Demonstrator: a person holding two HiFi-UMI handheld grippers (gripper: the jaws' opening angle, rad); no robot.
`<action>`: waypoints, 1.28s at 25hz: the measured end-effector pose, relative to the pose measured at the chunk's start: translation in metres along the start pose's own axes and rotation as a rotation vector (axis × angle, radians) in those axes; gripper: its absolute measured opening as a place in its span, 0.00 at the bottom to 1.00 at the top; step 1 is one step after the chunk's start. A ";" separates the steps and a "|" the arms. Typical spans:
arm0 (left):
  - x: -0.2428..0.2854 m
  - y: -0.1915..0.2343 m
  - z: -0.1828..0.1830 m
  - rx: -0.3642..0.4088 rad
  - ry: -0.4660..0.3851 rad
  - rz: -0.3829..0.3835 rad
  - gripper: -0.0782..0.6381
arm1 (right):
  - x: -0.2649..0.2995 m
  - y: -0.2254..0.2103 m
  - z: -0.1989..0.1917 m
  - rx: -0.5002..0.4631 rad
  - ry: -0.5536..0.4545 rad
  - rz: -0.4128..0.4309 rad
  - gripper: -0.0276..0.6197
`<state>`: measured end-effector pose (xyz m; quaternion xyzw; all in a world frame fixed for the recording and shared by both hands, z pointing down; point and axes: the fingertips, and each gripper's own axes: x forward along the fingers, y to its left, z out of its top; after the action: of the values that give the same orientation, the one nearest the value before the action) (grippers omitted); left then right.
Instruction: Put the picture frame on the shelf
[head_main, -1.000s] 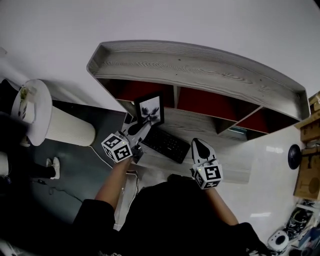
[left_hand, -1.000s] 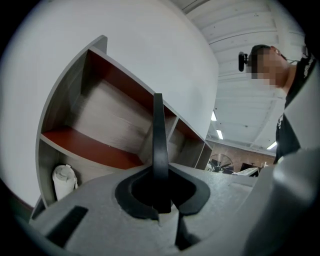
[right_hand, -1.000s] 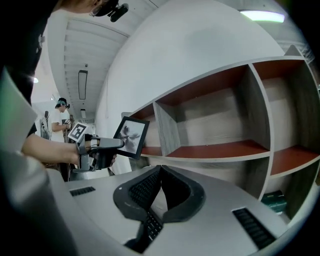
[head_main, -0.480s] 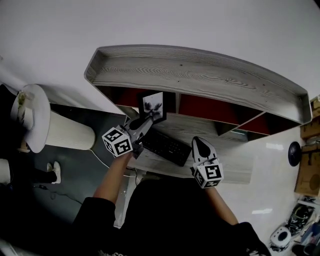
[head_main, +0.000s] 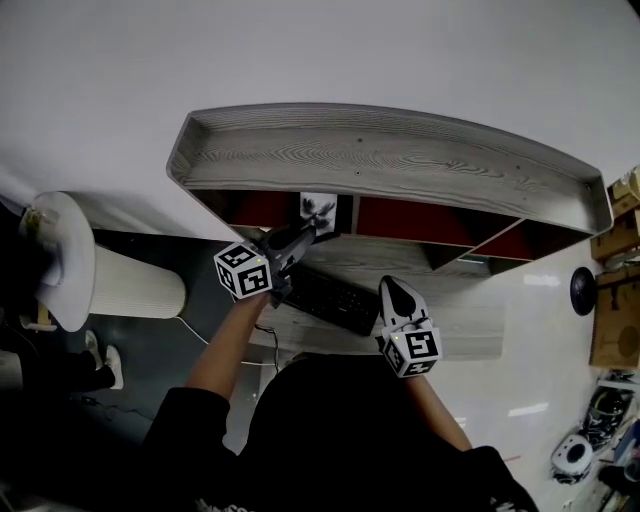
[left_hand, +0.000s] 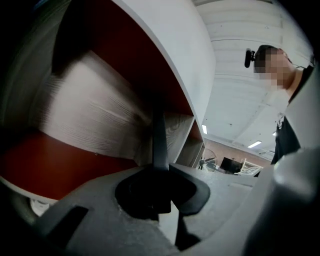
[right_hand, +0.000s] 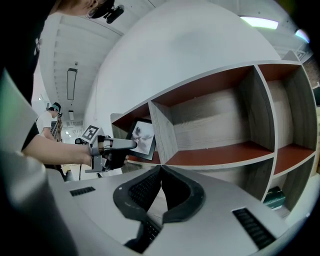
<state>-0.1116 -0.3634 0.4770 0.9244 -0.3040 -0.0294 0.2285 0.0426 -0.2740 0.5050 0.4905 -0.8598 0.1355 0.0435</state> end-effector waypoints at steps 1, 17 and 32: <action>0.003 0.002 -0.001 0.001 0.013 0.000 0.16 | 0.000 0.002 0.000 0.000 -0.001 -0.002 0.06; 0.035 0.023 -0.001 -0.129 0.083 0.024 0.16 | -0.017 -0.011 0.001 0.013 -0.012 -0.091 0.06; 0.045 0.047 -0.004 -0.094 0.225 0.118 0.21 | -0.025 -0.031 0.005 0.038 -0.034 -0.164 0.06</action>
<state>-0.1003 -0.4211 0.5050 0.8907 -0.3285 0.0735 0.3056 0.0824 -0.2697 0.5007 0.5621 -0.8146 0.1395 0.0304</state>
